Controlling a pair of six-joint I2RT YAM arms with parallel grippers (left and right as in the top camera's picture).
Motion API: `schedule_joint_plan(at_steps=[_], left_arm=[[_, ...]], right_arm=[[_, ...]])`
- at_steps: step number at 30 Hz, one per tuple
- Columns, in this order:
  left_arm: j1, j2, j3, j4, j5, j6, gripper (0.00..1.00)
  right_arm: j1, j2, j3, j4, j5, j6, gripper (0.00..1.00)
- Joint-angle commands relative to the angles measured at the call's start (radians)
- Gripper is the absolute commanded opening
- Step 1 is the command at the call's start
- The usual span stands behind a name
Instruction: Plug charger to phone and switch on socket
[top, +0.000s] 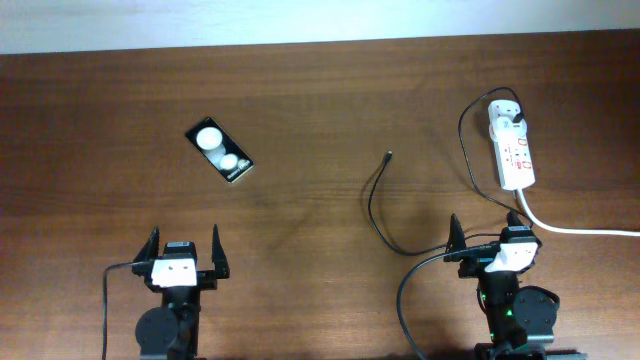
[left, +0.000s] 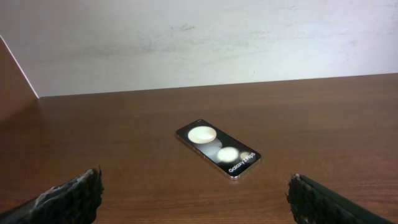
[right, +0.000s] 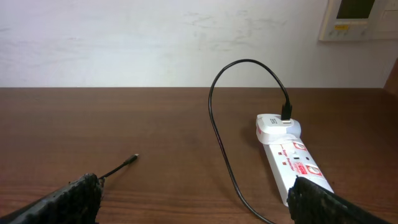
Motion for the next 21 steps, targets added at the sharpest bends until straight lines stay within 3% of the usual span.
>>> schedule_joint_plan(at_steps=[1, 11, 14, 21], left_arm=[[0.000, -0.002, -0.002, -0.005, 0.010, 0.016, 0.99], [0.000, -0.002, -0.002, 0.014, 0.013, 0.014, 0.99], [-0.001, -0.002, 0.003, 0.036, 0.116, -0.003, 0.99], [-0.001, 0.137, 0.168, -0.046, 0.115, -0.019, 0.99]], right_arm=[[0.012, -0.010, -0.010, 0.002, 0.009, -0.004, 0.99], [0.012, -0.010, -0.010, 0.002, 0.009, -0.004, 0.99], [0.012, -0.010, -0.010, 0.002, 0.009, -0.004, 0.99], [0.012, -0.010, -0.010, 0.002, 0.009, -0.004, 0.99]])
